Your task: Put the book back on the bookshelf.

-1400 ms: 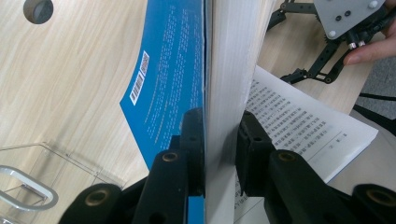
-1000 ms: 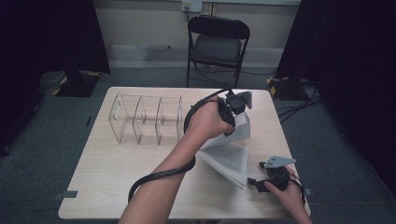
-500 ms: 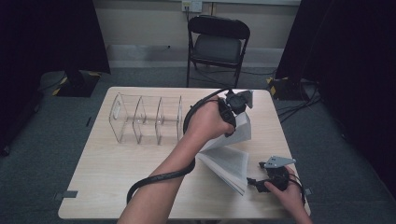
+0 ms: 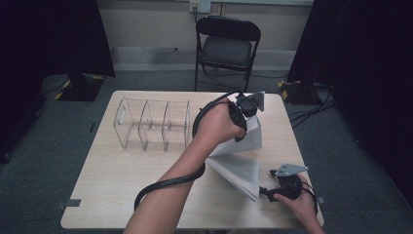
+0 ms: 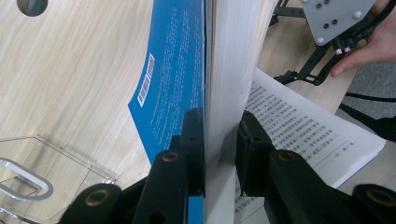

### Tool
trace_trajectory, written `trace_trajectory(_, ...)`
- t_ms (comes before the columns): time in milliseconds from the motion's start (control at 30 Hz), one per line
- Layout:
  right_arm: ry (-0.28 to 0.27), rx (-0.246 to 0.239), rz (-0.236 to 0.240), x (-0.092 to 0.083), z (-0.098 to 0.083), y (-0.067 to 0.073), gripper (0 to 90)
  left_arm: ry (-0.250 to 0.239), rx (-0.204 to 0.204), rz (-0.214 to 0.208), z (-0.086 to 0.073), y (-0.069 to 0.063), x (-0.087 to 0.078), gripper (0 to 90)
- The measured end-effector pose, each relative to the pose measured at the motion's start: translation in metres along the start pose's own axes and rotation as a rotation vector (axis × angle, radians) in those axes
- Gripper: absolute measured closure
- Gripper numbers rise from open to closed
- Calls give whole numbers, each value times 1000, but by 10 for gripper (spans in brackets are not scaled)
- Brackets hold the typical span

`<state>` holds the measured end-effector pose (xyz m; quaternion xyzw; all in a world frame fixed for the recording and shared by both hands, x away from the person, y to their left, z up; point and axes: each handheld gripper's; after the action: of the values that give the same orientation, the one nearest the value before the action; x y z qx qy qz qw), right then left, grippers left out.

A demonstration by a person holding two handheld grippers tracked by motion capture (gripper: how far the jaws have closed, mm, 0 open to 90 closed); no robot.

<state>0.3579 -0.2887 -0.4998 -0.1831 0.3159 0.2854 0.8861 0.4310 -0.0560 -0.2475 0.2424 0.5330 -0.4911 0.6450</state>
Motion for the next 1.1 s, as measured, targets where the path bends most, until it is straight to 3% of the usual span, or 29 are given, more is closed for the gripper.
trace_trajectory(67, -12, 5, -8, -2, -1, 1, 142, -3, -1, -2, 0, 1, 0, 755)
trace_trajectory(200, -74, 68, 26, -9, 1, 3, 141, -5, -12, -10, 1, 1, 0, 755)
trace_trajectory(400, -84, 49, 39, -5, 7, 13, 141, -2, -4, -11, 2, 0, 1, 755)
trace_trajectory(633, -185, 105, 42, -9, 21, 21, 140, 0, 7, -5, 1, -1, 3, 754)
trace_trajectory(700, -195, 97, 23, -10, 24, 22, 140, -3, 3, -6, 1, -3, 4, 754)
trace_trajectory(1033, -272, 148, 17, -17, 33, 20, 138, 13, 18, -13, 1, -6, 7, 754)
trace_trajectory(1100, -280, 138, 18, -17, 35, 19, 137, 18, 32, -6, 1, -8, 8, 755)
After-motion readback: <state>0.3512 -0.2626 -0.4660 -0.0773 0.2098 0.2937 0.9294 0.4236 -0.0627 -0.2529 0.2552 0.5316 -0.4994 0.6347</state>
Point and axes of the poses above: each handheld gripper's, and its own axes: x roughly forward along the jaws, z roughly out of its top, y roughly to its left, and after that the axes turned 12 degrees about -z, right-handed
